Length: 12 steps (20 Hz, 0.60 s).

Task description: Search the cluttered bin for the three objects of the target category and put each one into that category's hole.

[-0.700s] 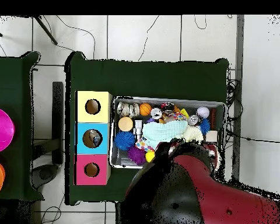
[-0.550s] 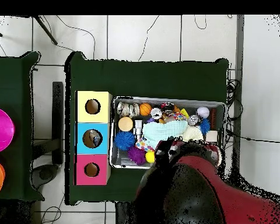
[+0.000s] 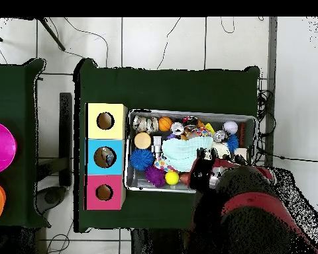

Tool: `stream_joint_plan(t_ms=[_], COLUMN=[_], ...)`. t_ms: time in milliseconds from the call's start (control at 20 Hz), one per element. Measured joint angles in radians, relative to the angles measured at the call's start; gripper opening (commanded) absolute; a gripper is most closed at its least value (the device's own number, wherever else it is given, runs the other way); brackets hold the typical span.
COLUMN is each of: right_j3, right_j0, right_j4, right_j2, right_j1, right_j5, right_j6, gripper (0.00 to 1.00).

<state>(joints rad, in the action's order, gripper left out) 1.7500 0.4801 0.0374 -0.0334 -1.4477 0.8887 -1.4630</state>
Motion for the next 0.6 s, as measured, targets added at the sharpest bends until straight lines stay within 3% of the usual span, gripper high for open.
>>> stream_joint_plan(t_ms=[600], right_j3=[0.020], right_j0=[0.000], right_j4=[0.025], right_j2=[-0.005], right_j1=[-0.030], right_j5=[-0.002], right_j6=[0.037], gripper=[1.00])
